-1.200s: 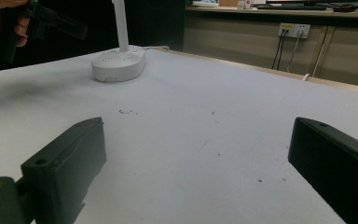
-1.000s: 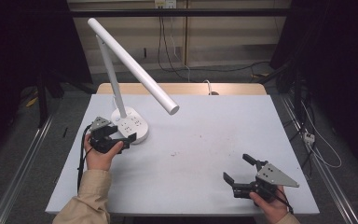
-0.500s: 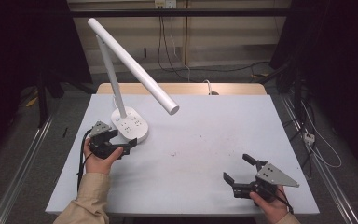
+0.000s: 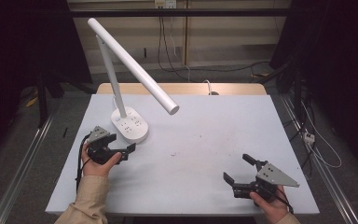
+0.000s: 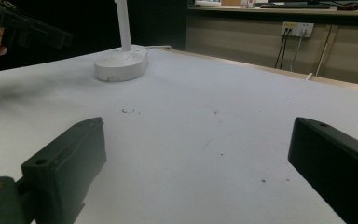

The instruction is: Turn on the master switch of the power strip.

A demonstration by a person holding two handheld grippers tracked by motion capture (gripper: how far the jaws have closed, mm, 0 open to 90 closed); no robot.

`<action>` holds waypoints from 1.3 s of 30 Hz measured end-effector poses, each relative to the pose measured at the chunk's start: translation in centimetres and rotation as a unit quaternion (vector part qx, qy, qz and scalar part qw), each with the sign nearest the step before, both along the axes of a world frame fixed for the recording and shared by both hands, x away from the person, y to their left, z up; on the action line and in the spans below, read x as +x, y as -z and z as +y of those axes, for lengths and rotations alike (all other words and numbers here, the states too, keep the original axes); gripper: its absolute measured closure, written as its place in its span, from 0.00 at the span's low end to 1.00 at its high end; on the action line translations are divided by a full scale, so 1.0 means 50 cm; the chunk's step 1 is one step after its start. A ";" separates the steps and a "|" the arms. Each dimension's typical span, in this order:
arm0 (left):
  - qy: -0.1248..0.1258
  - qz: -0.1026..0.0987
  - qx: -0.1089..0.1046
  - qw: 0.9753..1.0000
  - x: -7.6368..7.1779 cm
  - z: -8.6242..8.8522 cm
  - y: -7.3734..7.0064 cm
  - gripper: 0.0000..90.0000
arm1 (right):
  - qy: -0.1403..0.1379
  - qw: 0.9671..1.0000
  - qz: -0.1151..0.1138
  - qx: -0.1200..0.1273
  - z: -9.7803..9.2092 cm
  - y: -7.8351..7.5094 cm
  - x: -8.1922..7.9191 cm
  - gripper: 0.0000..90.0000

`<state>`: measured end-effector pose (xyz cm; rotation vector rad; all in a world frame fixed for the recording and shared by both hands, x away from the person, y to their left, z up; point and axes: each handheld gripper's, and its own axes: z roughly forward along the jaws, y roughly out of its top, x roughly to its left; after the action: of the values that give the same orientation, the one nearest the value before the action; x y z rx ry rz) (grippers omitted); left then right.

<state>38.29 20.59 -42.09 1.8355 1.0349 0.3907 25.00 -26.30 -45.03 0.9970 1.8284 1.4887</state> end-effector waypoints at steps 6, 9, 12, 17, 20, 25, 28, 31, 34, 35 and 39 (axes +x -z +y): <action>0.002 -0.001 0.003 1.000 -0.012 0.006 0.005 0.08 | 0.001 1.000 0.000 0.000 0.000 0.000 0.000 0.04; 0.002 -0.001 0.002 1.000 -0.016 0.008 0.006 0.08 | 0.000 1.000 0.000 0.000 0.001 0.000 0.000 0.04; 0.000 -0.003 -0.002 1.000 -0.021 0.010 0.007 0.08 | -0.001 1.000 0.000 -0.001 0.002 0.000 0.000 0.04; 0.001 -0.003 -0.002 1.000 -0.028 0.014 0.007 0.08 | -0.002 1.000 0.000 -0.001 0.004 0.000 0.000 0.04; 0.003 -0.003 -0.003 1.000 -0.032 0.016 0.009 0.08 | -0.002 1.000 0.000 -0.002 0.004 0.000 0.000 0.04; 0.005 -0.002 0.000 1.000 -0.038 0.018 0.014 0.08 | -0.002 1.000 -0.001 -0.002 0.004 0.000 0.000 0.04; 0.004 -0.003 0.002 1.000 -0.042 0.021 0.017 0.08 | -0.003 1.000 -0.001 -0.002 0.004 0.000 0.000 0.04; 0.005 -0.004 0.003 1.000 -0.044 0.023 0.018 0.08 | -0.003 1.000 0.000 -0.002 0.003 0.000 0.000 0.04; 0.003 -0.004 0.002 1.000 -0.048 0.027 0.020 0.08 | -0.002 1.000 0.000 -0.002 0.003 0.000 0.000 0.04; 0.005 -0.003 0.004 1.000 -0.051 0.029 0.022 0.08 | -0.002 1.000 -0.001 -0.002 0.004 0.000 0.000 0.04; 0.006 -0.003 0.008 1.000 -0.055 0.030 0.025 0.08 | -0.003 1.000 0.000 -0.003 0.005 0.000 0.000 0.04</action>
<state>35.53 22.10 -43.33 1.8541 1.0183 0.3978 24.98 -26.06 -45.02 0.9899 1.8355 1.4862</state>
